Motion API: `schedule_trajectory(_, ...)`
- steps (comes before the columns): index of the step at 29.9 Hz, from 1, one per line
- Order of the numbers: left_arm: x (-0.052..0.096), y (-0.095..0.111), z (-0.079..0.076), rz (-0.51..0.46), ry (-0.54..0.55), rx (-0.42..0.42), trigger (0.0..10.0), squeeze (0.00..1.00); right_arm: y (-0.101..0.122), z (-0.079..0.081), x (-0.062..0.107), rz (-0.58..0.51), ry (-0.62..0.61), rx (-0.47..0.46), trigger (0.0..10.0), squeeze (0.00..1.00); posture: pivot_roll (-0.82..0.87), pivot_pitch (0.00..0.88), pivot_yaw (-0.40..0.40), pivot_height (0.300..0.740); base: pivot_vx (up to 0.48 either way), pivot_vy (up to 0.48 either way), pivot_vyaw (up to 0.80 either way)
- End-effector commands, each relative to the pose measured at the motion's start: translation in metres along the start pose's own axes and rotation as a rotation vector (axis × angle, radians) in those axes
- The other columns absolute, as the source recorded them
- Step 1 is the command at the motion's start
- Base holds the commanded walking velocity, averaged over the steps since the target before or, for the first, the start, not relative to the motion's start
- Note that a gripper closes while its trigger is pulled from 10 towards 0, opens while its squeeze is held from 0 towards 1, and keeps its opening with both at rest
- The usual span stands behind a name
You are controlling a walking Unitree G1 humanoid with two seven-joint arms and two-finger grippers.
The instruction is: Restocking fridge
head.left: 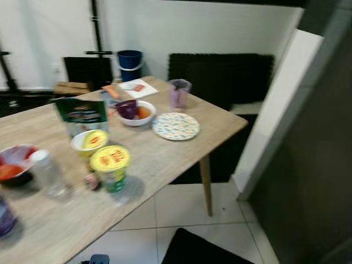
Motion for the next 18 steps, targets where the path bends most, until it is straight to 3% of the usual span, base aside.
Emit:
schedule_trajectory(1,-0.0009,-0.0008,-0.0047,0.009,-0.01,-0.013,10.0,0.0,0.0022,-0.0017,0.0,-0.008,-0.007,0.006,10.0,0.0,-0.01,0.0,-0.032,0.74,0.0,0.0,-0.8)
schedule_trajectory(12,-0.0029,0.0046,-0.0112,0.004,-0.019,-0.021,10.0,0.0,0.0016,0.0006,0.0,-0.007,0.002,0.016,10.0,0.0,-0.01,0.0,-0.03,0.74,0.0,0.0,-0.8)
schedule_trajectory(18,-0.0016,0.0019,-0.0071,0.004,-0.022,-0.024,10.0,0.0,0.0014,0.0016,-0.0001,-0.007,0.005,0.018,10.0,0.0,-0.01,0.0,-0.031,0.74,0.0,0.0,-0.8)
Point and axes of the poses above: a point about 5 cm out from each wrist's last joint towards the gripper, its own x axis pointing back from the gripper into the wrist, its own y axis along the axis of the wrist's last joint, z = x × y, the point moved 2 cm from there along -x, pointing out of the wrist towards the gripper
